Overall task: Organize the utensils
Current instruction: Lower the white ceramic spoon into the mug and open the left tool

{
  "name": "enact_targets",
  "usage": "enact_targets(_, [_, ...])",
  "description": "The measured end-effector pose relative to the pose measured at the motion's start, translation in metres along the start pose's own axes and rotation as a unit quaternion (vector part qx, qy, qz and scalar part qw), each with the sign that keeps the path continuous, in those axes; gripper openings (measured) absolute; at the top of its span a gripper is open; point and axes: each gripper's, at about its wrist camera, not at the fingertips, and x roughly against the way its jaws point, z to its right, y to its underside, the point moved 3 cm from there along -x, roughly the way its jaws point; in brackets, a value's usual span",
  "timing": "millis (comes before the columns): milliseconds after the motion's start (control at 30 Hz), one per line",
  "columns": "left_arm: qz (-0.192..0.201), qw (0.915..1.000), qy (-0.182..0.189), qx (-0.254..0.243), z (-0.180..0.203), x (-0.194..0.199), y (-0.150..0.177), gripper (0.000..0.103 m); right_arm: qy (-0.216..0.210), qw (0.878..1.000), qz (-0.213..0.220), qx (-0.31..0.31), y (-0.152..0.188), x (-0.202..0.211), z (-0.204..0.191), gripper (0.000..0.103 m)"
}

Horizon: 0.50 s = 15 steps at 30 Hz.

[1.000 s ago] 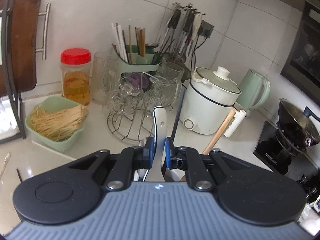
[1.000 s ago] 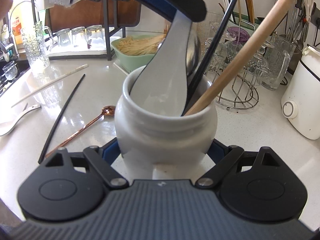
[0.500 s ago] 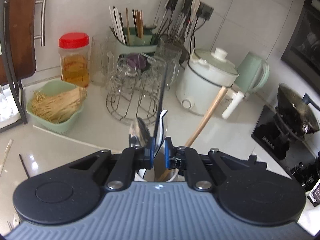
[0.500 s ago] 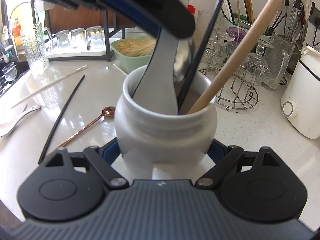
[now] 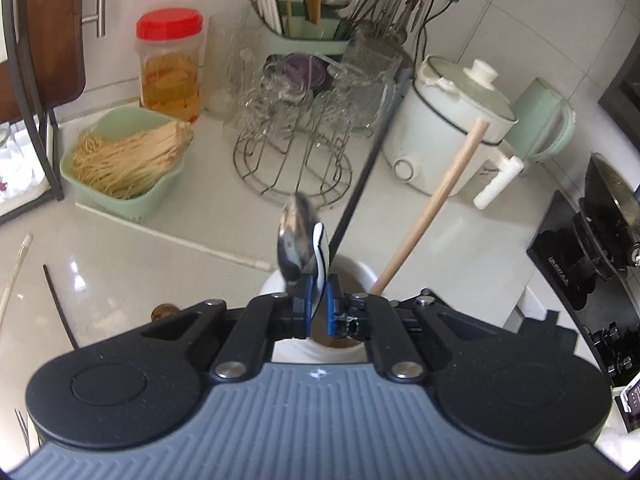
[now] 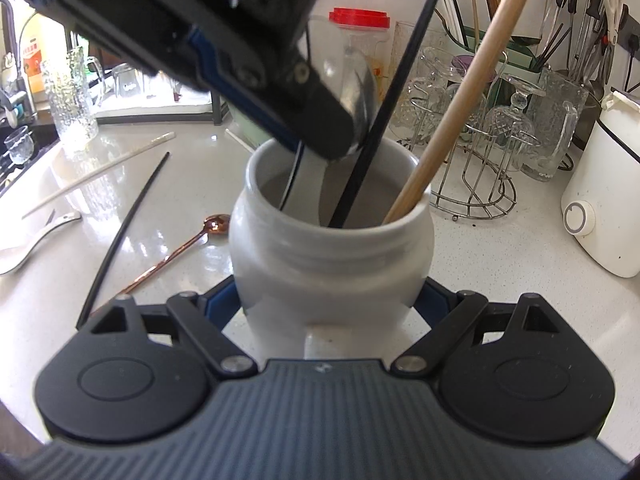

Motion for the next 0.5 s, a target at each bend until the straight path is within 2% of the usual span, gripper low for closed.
enact_targets(233, [-0.001, 1.0, 0.0, 0.008, -0.003, 0.0, 0.002, 0.009, 0.0, 1.0, -0.001, 0.001, -0.001, 0.0, 0.001, 0.092])
enact_targets(500, [0.013, 0.9997, -0.011, 0.016, -0.007, 0.024, 0.002, 0.023, 0.001, 1.0, -0.002, 0.0, -0.001, 0.0, 0.001, 0.092])
